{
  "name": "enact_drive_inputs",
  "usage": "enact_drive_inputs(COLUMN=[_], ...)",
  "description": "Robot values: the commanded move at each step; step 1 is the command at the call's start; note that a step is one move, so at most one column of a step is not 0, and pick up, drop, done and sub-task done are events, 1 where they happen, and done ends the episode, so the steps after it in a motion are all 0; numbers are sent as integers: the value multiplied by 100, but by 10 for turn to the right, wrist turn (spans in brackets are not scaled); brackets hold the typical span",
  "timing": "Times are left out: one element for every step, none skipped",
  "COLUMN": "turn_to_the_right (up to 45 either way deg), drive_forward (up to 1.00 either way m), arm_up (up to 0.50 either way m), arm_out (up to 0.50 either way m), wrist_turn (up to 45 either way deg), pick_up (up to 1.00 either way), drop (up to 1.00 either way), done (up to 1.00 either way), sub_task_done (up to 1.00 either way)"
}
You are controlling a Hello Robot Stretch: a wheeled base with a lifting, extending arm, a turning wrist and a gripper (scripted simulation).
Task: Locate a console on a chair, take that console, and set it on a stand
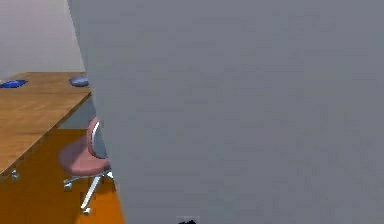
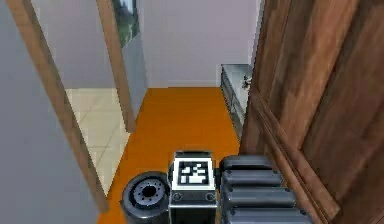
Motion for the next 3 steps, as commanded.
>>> enact_drive_inputs(turn_to_the_right=[450,90,0], drive_forward=[0,0,15], arm_up=[0,0,0], arm_out=[0,0,0], wrist_turn=[0,0,0], pick_up=[0,0,0], drop=[0,0,0], done=[0,0,0], sub_task_done=[0,0,0])
